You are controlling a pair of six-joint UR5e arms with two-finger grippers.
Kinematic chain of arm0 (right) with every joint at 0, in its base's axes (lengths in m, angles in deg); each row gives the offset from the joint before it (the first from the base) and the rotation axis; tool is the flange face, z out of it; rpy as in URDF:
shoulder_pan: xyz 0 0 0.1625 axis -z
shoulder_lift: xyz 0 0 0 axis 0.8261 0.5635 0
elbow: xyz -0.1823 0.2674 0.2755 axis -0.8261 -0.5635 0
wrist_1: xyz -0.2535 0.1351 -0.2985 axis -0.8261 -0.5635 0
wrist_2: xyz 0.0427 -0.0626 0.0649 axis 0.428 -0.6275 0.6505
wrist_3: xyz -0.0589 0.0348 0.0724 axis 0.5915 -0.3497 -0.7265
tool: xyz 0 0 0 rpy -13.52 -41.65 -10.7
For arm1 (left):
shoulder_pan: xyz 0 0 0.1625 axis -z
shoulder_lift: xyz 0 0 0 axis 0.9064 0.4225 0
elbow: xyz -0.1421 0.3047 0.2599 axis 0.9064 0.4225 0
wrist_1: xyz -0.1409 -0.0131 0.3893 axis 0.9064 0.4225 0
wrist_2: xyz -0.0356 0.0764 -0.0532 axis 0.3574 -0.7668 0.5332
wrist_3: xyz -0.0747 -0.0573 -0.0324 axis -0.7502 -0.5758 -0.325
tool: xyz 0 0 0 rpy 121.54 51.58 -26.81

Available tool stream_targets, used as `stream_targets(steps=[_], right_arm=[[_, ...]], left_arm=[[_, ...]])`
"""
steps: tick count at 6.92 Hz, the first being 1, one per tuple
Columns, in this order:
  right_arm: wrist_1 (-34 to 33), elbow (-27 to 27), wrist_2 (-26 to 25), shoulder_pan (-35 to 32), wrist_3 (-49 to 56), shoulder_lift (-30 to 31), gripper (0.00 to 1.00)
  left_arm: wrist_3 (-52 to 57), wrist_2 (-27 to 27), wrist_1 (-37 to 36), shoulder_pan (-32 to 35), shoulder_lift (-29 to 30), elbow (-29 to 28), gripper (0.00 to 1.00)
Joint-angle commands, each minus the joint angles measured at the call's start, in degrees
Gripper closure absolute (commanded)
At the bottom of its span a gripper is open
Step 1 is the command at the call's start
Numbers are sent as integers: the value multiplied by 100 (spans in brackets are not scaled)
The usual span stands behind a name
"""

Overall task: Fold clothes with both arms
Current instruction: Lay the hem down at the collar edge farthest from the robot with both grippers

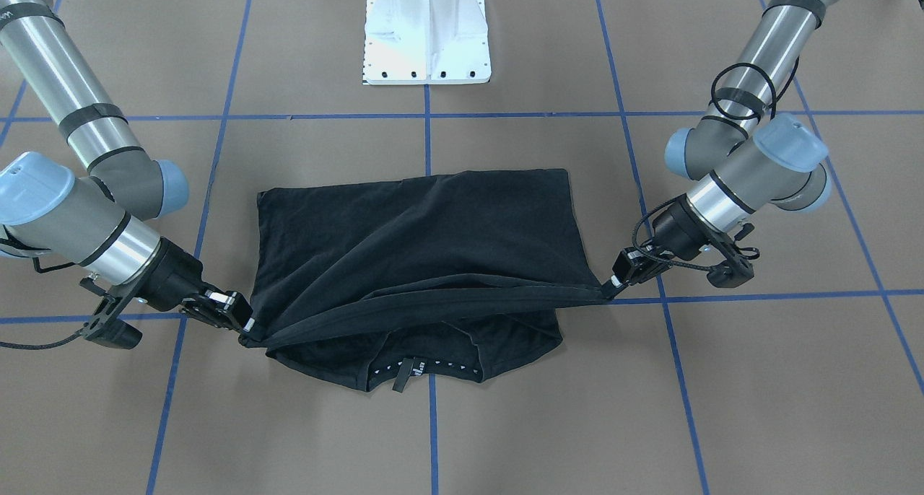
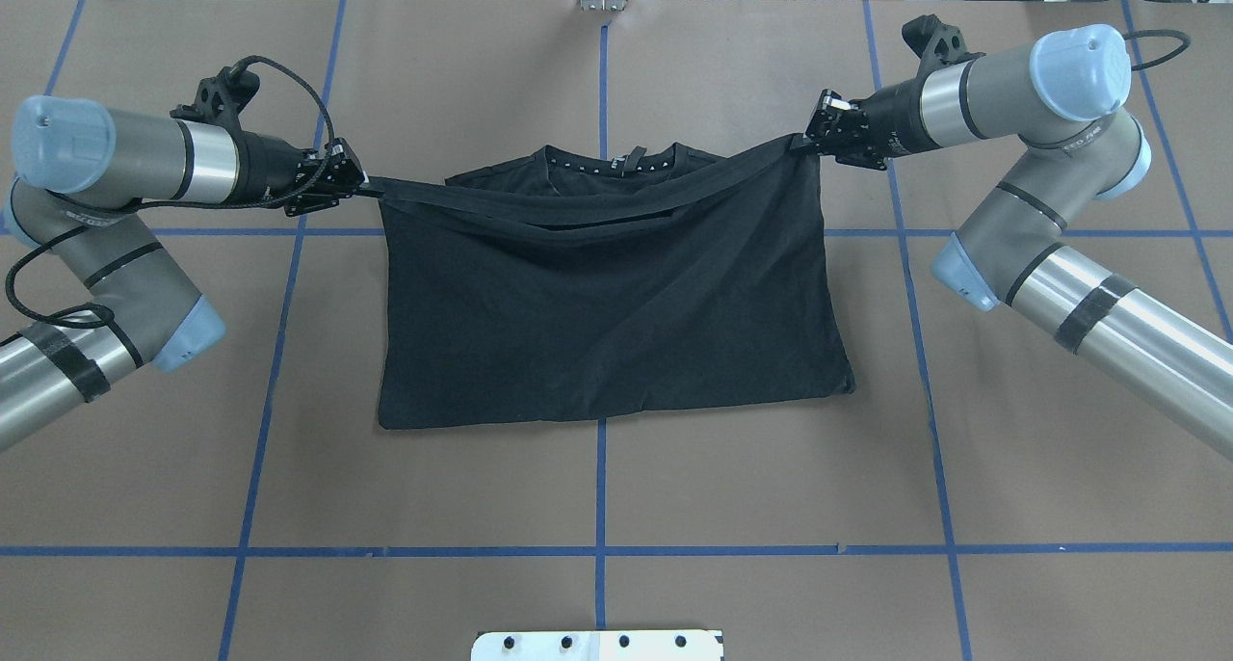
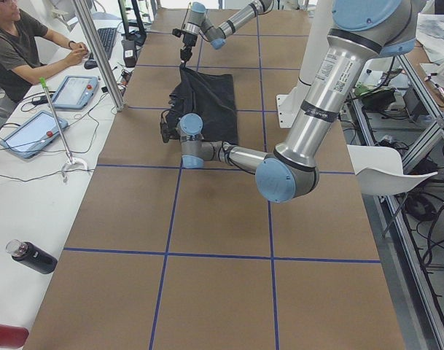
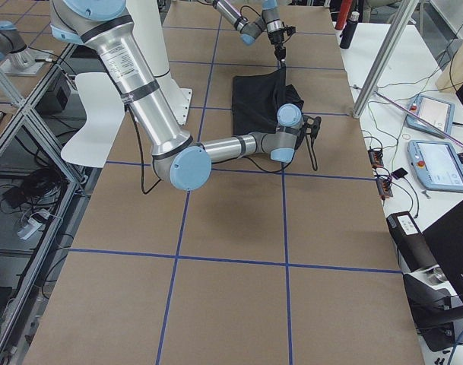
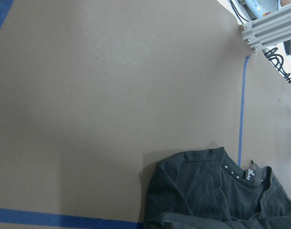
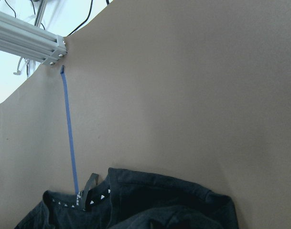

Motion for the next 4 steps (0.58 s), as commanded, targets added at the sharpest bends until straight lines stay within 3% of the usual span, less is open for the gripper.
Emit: stream_targets(steps=[1, 4], right_arm=[[-69, -140, -228, -18, 2, 11, 100], [-69, -202, -265, -18, 2, 46, 100]], left_arm=[[20, -46, -5, 28, -10, -203, 100], [3, -55, 4, 28, 16, -416, 100]])
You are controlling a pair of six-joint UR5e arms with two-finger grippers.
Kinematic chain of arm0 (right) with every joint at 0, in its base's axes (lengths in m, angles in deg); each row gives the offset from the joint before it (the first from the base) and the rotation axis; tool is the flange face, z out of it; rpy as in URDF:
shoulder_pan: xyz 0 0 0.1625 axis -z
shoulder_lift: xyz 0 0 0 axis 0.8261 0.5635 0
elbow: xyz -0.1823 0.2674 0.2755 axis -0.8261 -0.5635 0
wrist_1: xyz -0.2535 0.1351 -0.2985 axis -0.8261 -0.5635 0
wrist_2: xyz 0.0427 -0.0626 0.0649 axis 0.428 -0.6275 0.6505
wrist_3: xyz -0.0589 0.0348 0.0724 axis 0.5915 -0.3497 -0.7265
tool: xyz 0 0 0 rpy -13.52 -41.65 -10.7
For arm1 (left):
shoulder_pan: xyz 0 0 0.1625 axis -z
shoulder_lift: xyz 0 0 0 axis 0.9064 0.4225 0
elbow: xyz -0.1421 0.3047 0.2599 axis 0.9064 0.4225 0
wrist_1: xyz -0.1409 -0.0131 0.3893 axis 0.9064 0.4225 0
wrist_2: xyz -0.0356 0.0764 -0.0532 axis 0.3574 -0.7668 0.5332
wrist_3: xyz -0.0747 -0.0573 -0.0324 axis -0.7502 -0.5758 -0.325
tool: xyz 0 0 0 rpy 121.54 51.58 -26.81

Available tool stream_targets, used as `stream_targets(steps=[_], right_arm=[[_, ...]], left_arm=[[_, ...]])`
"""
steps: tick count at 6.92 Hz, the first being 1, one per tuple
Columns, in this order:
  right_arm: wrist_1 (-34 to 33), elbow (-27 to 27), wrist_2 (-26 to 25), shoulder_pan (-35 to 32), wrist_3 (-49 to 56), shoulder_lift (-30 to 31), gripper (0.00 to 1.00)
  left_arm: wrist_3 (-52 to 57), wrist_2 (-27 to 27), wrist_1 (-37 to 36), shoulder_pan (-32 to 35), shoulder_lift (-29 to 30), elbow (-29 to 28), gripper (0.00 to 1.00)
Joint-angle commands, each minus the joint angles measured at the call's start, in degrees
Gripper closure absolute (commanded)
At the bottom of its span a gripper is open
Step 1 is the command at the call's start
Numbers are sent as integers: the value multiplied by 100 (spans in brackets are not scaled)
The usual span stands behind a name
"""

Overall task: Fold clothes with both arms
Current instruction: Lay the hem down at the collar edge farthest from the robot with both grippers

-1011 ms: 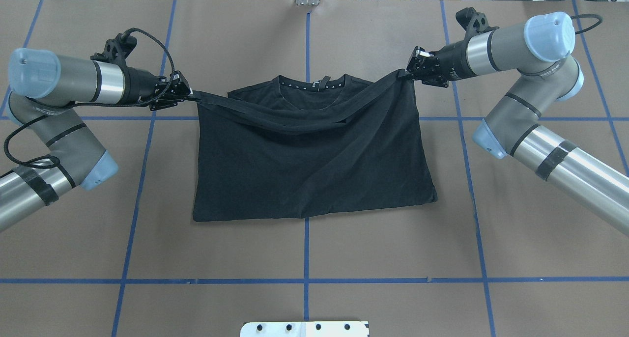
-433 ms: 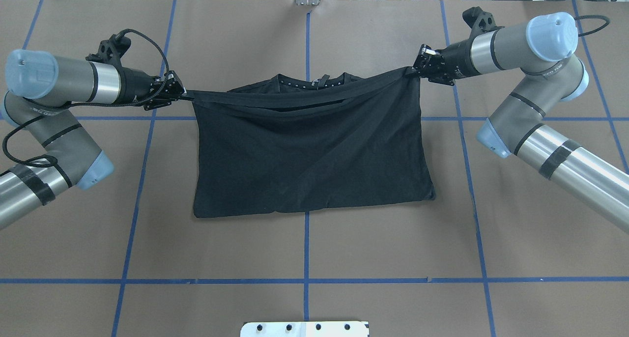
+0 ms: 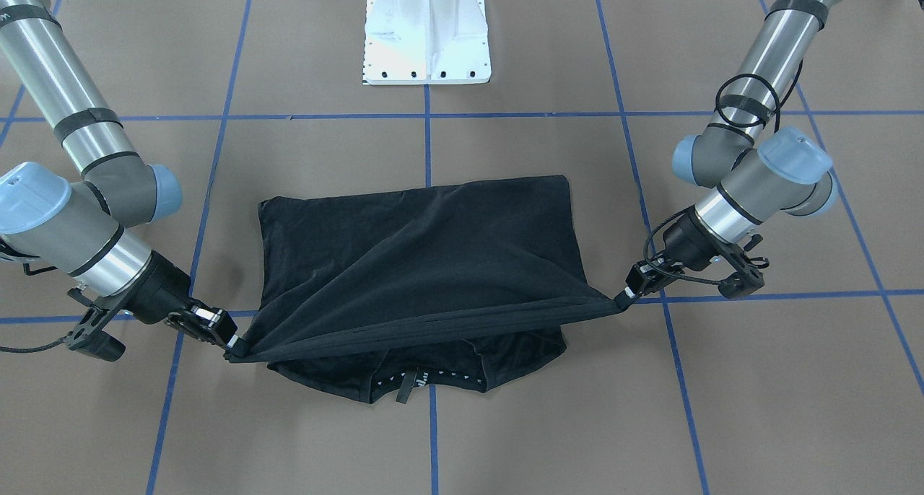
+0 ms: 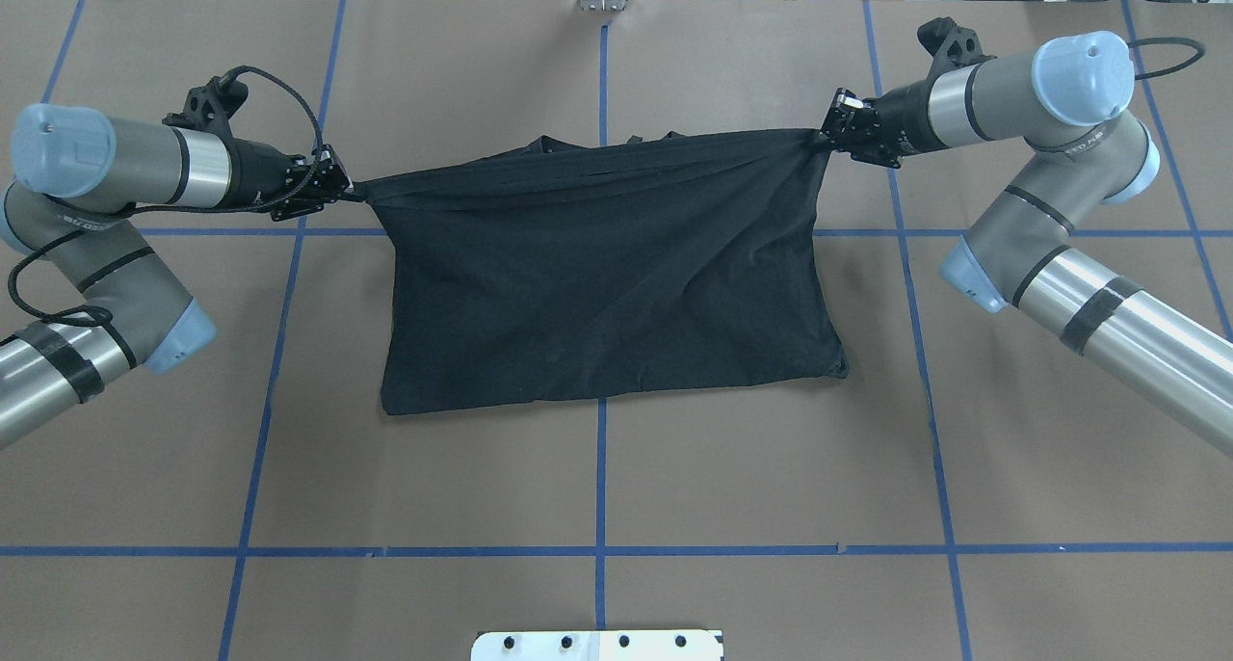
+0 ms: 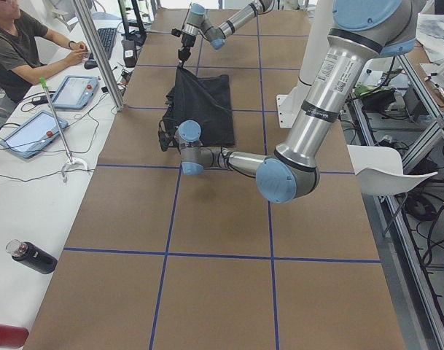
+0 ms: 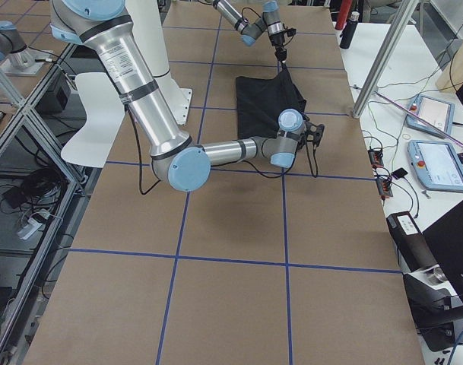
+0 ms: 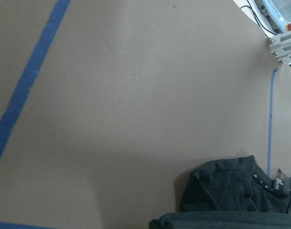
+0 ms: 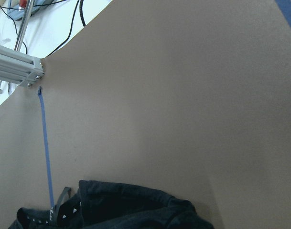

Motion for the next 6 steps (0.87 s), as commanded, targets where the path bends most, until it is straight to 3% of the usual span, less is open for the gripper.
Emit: stream_targets(steps=[1, 6], right_arm=[[-1, -20, -11, 0, 0, -1, 100], [-1, 33, -3, 61, -18, -89, 100]], left_arm=[[-26, -2, 3, 1, 24, -52, 100], [-386, 7, 3, -8, 200, 36, 100]])
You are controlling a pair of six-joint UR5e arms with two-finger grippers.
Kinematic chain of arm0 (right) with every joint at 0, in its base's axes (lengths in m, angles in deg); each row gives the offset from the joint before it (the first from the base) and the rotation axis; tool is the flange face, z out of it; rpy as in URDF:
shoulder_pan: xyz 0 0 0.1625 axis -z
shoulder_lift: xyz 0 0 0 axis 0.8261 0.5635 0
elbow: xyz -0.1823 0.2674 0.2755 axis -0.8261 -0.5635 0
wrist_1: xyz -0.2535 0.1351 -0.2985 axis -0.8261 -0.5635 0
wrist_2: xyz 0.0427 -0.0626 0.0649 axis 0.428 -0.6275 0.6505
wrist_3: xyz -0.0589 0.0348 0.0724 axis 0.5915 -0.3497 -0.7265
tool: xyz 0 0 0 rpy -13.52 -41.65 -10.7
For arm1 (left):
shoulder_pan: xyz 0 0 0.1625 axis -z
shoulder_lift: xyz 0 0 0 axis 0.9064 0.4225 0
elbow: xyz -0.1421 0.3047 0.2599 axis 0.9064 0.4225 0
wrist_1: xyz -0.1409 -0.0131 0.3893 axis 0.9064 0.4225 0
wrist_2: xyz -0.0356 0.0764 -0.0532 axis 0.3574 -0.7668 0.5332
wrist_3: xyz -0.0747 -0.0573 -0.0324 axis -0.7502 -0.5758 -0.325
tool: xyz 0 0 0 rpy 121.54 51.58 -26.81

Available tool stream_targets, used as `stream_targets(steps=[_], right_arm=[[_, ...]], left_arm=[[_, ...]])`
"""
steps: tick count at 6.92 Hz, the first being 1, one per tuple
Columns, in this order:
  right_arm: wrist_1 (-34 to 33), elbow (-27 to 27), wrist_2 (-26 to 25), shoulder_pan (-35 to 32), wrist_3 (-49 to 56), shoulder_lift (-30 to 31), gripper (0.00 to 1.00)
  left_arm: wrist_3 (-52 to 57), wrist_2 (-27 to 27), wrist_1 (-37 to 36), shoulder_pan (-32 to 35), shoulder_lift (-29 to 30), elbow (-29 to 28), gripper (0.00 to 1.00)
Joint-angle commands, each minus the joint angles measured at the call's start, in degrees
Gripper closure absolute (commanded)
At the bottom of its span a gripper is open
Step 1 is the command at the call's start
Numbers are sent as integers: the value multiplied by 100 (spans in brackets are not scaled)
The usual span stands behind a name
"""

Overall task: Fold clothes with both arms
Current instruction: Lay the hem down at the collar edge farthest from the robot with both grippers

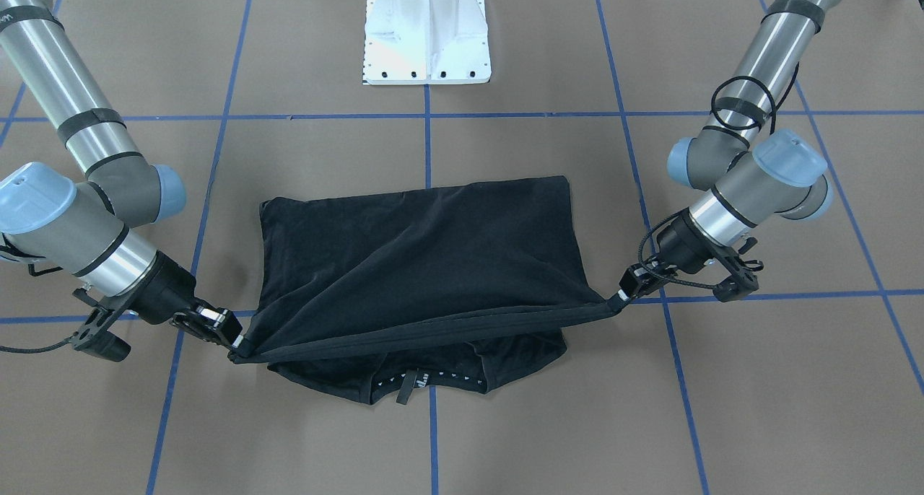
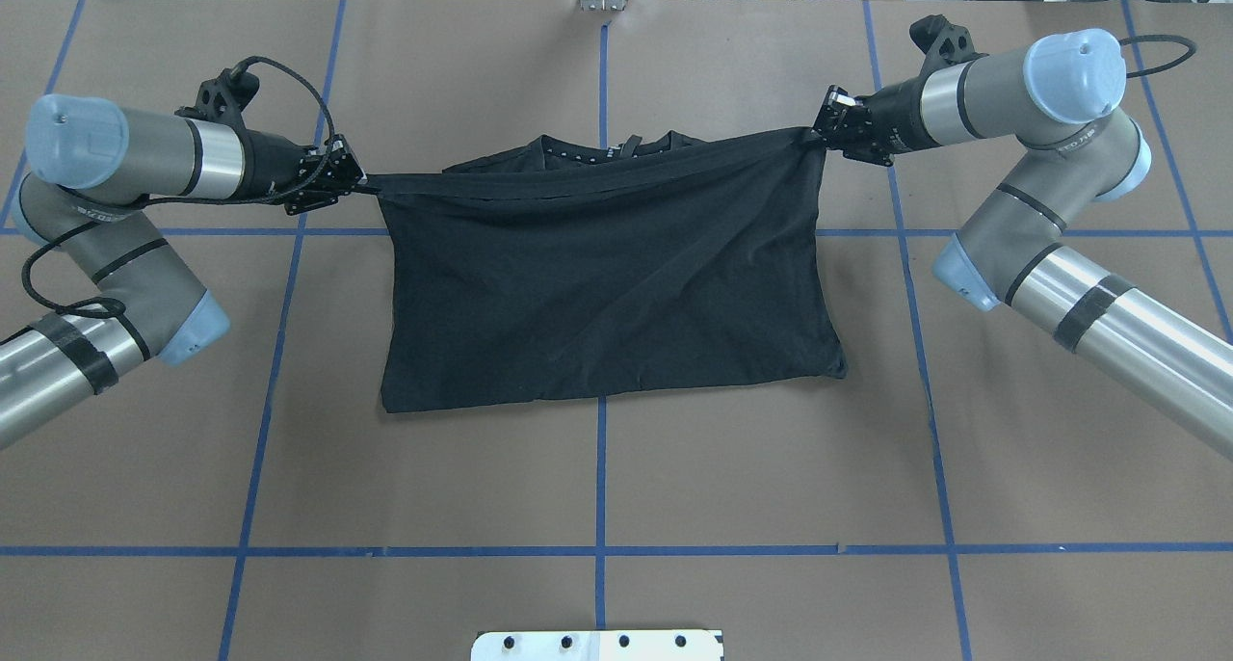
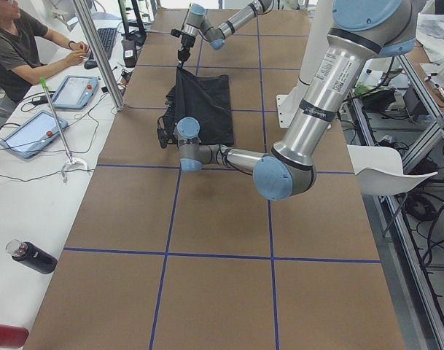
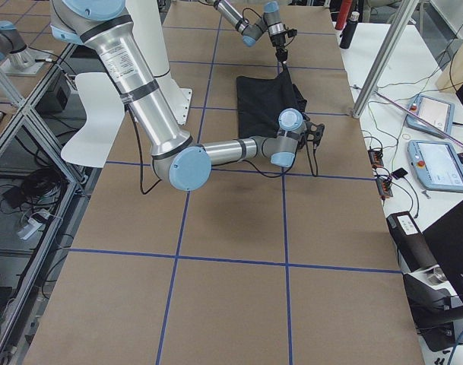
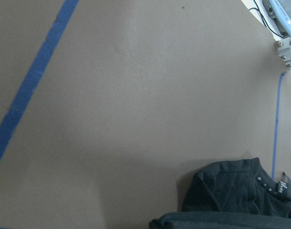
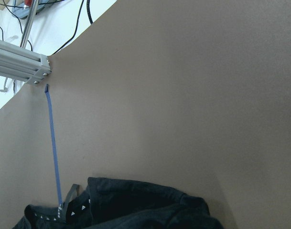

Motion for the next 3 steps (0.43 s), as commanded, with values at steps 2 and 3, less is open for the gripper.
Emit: stream_targets(steps=[2, 3], right_arm=[[-9, 6, 0, 29, 22, -8, 35], [-9, 6, 0, 38, -4, 1, 1]], left_arm=[[-77, 0, 9, 12, 24, 13, 93], [-68, 0, 18, 4, 32, 22, 31]])
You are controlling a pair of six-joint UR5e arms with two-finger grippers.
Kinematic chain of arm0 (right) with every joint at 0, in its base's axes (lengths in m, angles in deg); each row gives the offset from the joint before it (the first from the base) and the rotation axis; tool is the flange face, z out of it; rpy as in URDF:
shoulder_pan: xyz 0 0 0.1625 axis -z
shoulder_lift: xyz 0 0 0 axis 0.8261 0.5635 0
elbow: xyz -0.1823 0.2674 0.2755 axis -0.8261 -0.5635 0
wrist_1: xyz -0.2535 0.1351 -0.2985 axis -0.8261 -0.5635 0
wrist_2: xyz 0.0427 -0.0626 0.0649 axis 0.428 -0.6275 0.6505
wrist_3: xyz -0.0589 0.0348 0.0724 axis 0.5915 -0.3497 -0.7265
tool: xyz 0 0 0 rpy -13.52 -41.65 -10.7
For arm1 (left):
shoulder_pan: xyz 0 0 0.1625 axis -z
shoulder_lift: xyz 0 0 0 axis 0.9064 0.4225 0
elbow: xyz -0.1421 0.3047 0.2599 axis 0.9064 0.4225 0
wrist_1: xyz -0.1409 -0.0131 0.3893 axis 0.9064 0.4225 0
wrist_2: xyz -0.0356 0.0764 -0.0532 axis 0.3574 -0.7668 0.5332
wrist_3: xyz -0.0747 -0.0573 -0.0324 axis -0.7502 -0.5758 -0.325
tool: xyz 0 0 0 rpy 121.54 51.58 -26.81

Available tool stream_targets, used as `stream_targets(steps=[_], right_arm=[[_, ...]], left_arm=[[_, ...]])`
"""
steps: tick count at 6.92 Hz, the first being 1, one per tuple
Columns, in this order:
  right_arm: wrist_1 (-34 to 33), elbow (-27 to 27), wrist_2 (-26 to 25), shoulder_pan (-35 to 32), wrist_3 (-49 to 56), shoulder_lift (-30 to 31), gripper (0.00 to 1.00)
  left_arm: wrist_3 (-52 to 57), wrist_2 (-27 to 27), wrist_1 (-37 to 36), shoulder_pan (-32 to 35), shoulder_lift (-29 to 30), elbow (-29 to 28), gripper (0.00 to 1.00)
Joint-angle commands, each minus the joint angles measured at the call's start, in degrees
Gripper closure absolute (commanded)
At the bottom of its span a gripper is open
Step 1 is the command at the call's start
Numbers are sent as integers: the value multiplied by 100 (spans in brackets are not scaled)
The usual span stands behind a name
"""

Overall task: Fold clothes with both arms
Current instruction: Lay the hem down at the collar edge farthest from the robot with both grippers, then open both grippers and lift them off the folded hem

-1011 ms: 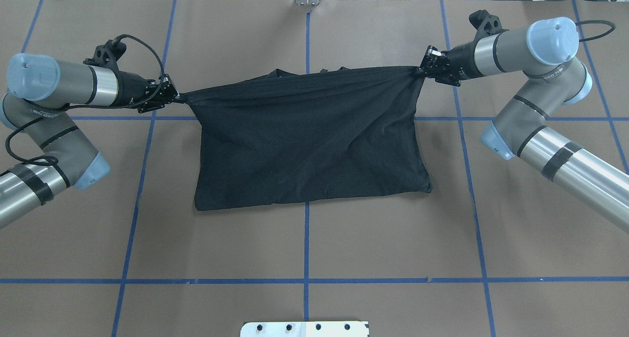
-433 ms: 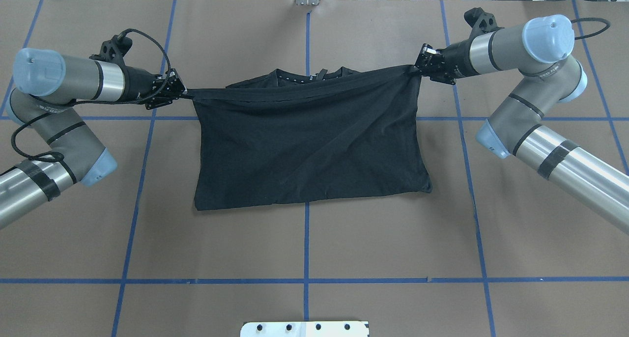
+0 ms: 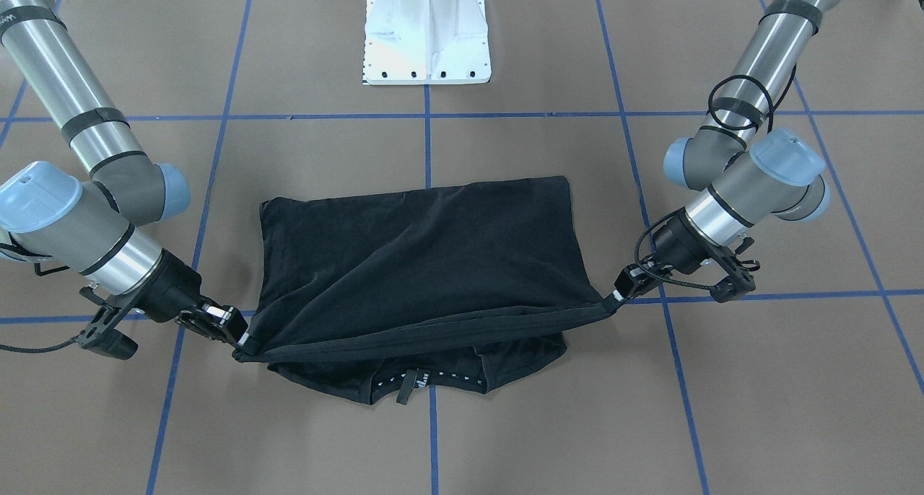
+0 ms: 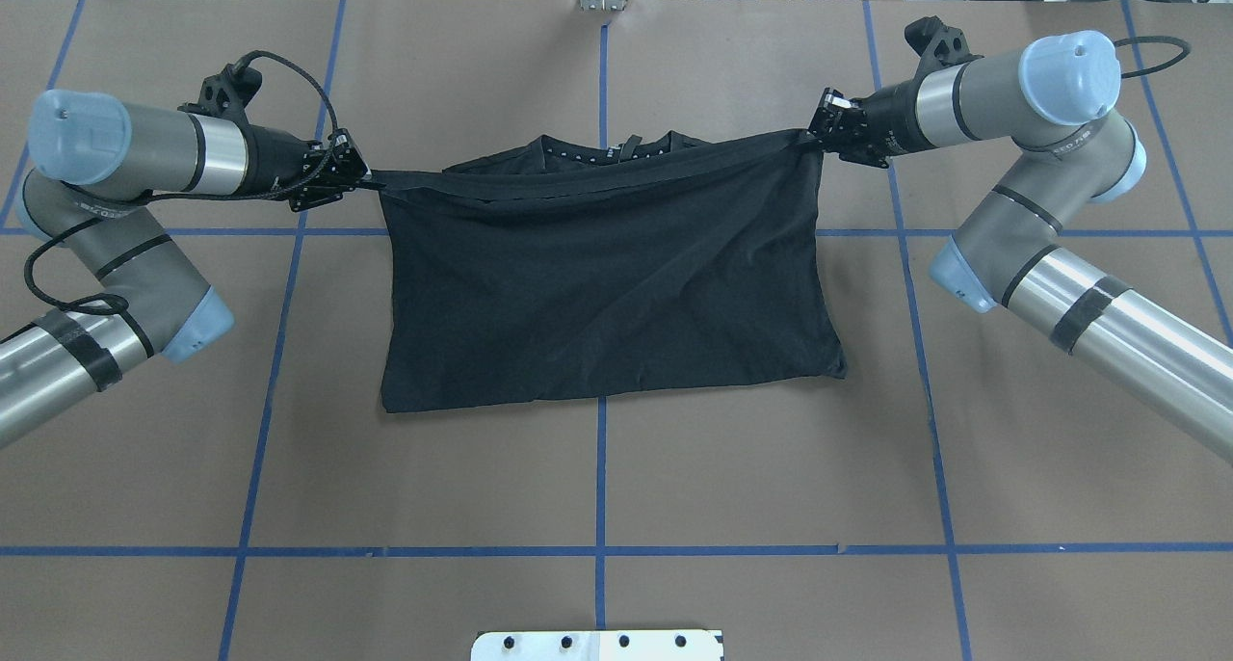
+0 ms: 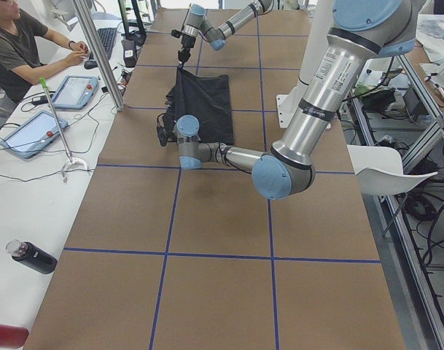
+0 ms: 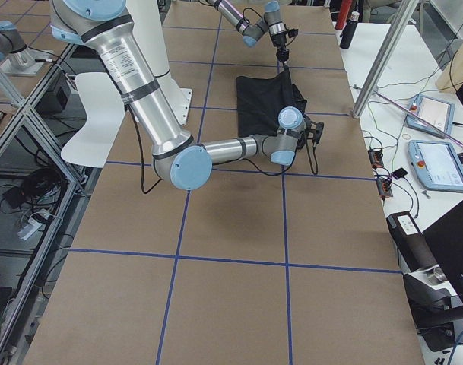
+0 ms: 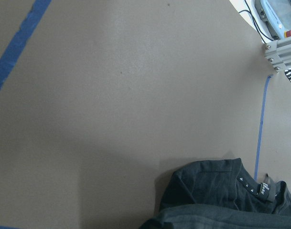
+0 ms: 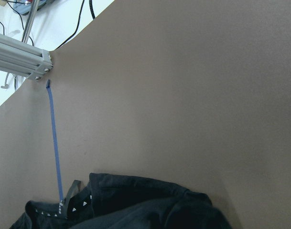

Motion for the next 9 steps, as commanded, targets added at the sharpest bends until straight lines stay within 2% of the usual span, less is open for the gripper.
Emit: stream_targets(steps=[1, 2, 3, 4, 6, 9], right_arm=[[-73, 0, 9, 2, -38, -10, 0], [-74, 0, 9, -7, -91, -45, 0], [-74, 53, 52, -16, -117, -37, 0], [-91, 262, 114, 1, -109, 102, 0], [-117, 946, 456, 202, -118, 733, 0], [-170, 1853, 492, 913, -118, 1683, 0]], left_arm=[[1, 0, -1, -3, 14, 94, 14], [1, 0, -10, 23, 15, 95, 4], [1, 26, -10, 137, 15, 103, 1], [1, 52, -18, 190, 6, 182, 1], [1, 53, -936, 199, -3, 855, 1], [1, 53, -1108, 208, -73, 1219, 1]])
